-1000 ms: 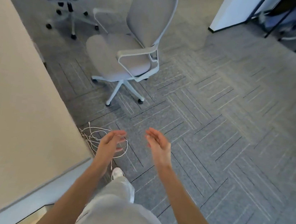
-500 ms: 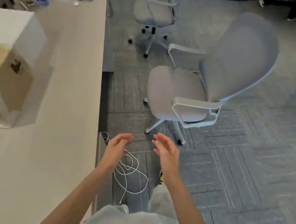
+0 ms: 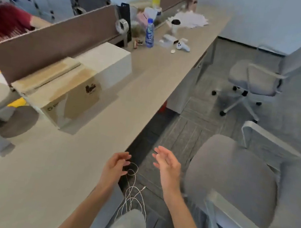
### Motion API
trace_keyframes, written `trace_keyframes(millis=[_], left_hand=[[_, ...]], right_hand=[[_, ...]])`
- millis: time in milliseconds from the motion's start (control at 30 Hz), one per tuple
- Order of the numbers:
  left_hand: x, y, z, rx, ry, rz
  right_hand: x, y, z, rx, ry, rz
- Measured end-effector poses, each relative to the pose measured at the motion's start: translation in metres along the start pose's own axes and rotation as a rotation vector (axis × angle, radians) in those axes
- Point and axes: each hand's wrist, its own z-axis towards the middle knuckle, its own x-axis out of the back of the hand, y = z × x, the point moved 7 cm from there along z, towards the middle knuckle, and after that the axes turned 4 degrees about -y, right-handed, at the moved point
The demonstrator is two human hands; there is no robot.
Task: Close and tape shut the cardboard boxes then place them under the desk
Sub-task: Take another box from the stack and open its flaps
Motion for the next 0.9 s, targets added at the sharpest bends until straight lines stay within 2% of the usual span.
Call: trace_keyframes(millis=[300, 467, 633, 733, 900], left_hand=[[0.069, 0.072, 0.056, -0.133, 0.360, -0.113], [0.119, 0.093, 0.098, -0.174, 0.513, -0.150], [0.167, 0.114, 0.131, -0.218, 0.653, -0.114], [0.195, 0.121, 0.146, -0.202, 0.736, -0.115], [0.244, 0.133, 0.180, -0.124, 0.851, 0.016]], right_hand=[[-0.125, -0.040, 0.097, 0.031, -0.454, -0.121], [-0.194, -0.051, 0.144, 0.035, -0.617, -0.240], [-0.243, -0.062, 0.192, 0.032, -0.691, -0.340], [-0.279, -0.067, 0.222, 0.016, -0.715, -0.370], [-0.342, -0.069, 0.282, 0.030, -0.719, -0.432]])
